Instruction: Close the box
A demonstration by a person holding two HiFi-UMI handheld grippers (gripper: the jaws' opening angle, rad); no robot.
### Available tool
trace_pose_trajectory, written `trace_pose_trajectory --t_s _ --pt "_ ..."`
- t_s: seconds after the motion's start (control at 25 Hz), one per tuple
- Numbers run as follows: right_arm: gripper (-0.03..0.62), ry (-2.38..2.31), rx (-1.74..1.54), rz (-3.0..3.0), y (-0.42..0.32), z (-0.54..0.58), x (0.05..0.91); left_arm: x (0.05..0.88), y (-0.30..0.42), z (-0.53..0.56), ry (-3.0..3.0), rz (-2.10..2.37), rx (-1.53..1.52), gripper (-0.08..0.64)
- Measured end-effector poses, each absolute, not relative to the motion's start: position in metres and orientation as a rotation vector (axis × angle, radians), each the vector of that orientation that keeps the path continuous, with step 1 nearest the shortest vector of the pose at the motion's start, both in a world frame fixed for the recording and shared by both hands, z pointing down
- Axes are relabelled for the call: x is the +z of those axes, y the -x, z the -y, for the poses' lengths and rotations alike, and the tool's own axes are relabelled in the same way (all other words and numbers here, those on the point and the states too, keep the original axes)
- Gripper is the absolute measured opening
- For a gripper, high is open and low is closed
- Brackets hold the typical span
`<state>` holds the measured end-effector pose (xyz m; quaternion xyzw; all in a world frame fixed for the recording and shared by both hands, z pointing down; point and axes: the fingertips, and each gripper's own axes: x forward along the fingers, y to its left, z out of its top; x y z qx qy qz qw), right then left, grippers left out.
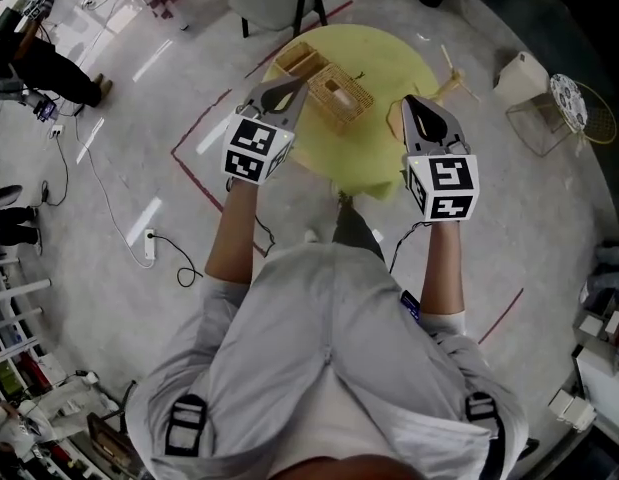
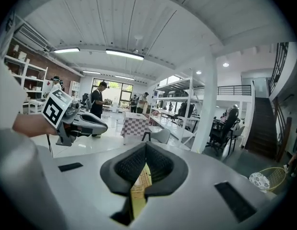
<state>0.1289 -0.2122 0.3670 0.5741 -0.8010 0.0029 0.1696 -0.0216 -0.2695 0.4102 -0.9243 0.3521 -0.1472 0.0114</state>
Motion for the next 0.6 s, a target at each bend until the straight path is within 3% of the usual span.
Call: trace_pose_trajectory --t_s 0.6 --pt "0.023 -1.569 -0.096 2.266 -0.097 0.181 0.349 0.366 0.052 0.215 2.800 -1.068 -0.362 0.032"
